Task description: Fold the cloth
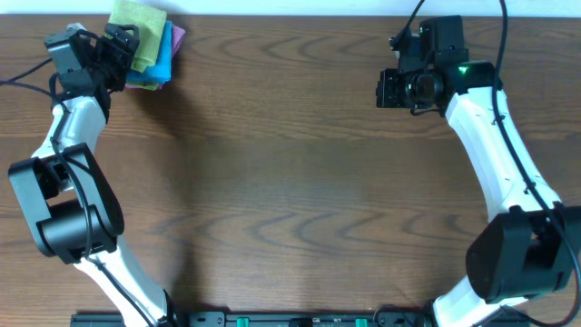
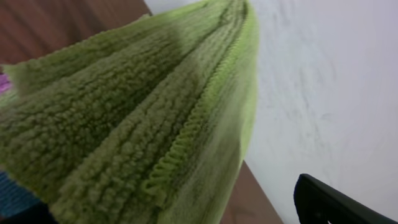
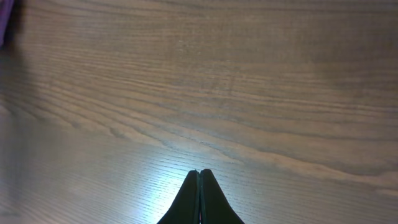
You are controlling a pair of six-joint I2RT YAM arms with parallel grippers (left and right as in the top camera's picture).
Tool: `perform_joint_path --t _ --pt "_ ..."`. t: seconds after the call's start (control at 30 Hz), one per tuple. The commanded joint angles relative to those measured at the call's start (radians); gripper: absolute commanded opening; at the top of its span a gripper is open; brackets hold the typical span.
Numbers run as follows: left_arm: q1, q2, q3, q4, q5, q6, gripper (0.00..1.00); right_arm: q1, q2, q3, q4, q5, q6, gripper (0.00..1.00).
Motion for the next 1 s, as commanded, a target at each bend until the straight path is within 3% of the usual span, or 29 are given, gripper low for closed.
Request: perform_joint_path --t 0.0,0.23,0.4,0.7,0.73,0.93,0.97 --pt "0.024 0.003 0.023 -0.033 -0.008 0.024 0.95 -0.006 -0.001 0.005 -0.006 0.002 -0.015 0.01" --pt "0.106 -0.034 0.024 -0.047 0.07 0.025 0.95 -0.005 -0.001 0.005 -0.019 -0.014 -0.015 0.02" --pt "0.189 -0.093 0.024 -0.147 0.07 0.057 0.95 0.012 -0.001 0.005 -0.019 -0.017 -0.015 0.02" --pt "0.239 -0.357 0.024 -0.576 0.089 0.507 0.96 0.0 -0.025 0.011 -0.078 0.005 -0.053 0.02" --pt "0.238 -0.393 0.024 -0.635 0.074 0.553 0.95 -0.006 -0.035 0.014 -0.095 0.01 -0.055 0.09" --pt "0.237 -0.577 0.023 -0.898 0.059 0.762 0.95 -0.045 -0.146 0.019 -0.186 0.068 -0.06 0.99" --pt "0.237 -0.606 0.023 -0.936 0.059 0.786 0.95 -0.049 -0.17 0.019 -0.204 0.083 -0.06 0.99"
